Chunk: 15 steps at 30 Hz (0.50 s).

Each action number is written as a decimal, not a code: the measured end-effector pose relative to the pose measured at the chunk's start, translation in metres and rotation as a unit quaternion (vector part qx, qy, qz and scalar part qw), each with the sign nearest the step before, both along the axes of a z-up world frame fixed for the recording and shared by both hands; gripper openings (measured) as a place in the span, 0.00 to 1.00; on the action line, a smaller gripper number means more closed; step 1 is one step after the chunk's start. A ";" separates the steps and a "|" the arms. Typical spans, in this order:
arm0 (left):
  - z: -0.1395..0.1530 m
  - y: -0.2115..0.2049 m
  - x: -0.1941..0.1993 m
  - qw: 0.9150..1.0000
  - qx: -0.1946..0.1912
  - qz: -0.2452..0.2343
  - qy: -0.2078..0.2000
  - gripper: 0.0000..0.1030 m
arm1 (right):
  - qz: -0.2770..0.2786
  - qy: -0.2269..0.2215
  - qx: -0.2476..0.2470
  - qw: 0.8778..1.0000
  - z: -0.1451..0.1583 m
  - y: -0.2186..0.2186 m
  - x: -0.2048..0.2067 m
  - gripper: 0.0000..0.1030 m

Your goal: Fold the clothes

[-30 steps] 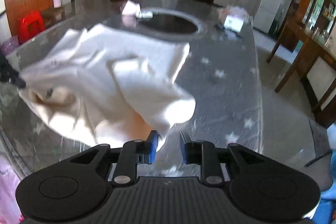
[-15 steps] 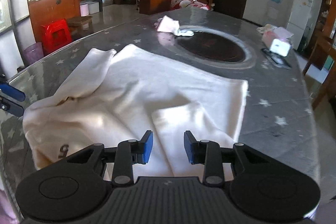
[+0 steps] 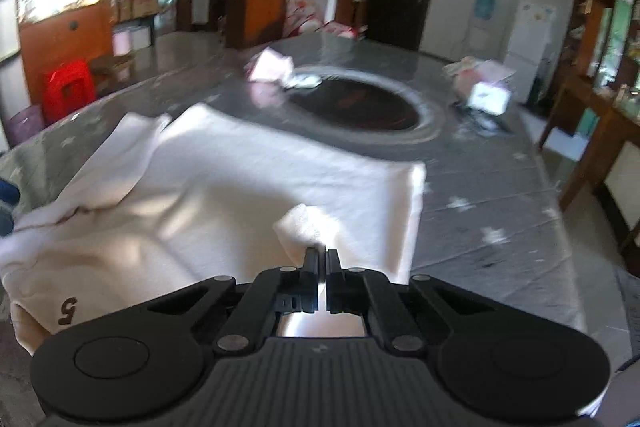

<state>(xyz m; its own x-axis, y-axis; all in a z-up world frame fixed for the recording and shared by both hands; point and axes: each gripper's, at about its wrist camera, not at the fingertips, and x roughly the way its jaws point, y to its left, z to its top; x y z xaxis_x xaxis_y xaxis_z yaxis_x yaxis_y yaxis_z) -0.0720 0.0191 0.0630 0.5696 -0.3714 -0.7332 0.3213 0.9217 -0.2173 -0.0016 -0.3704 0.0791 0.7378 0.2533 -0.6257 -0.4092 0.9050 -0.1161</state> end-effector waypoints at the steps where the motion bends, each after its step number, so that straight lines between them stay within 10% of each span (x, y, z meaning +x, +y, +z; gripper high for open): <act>1: 0.001 -0.007 0.001 1.000 -0.001 -0.011 -0.004 0.56 | -0.010 -0.009 0.001 1.000 0.006 -0.007 -0.002 0.02; 15: -0.024 -0.084 -0.003 0.989 0.004 -0.144 0.007 0.53 | -0.195 -0.040 -0.010 0.980 0.027 -0.134 -0.053 0.02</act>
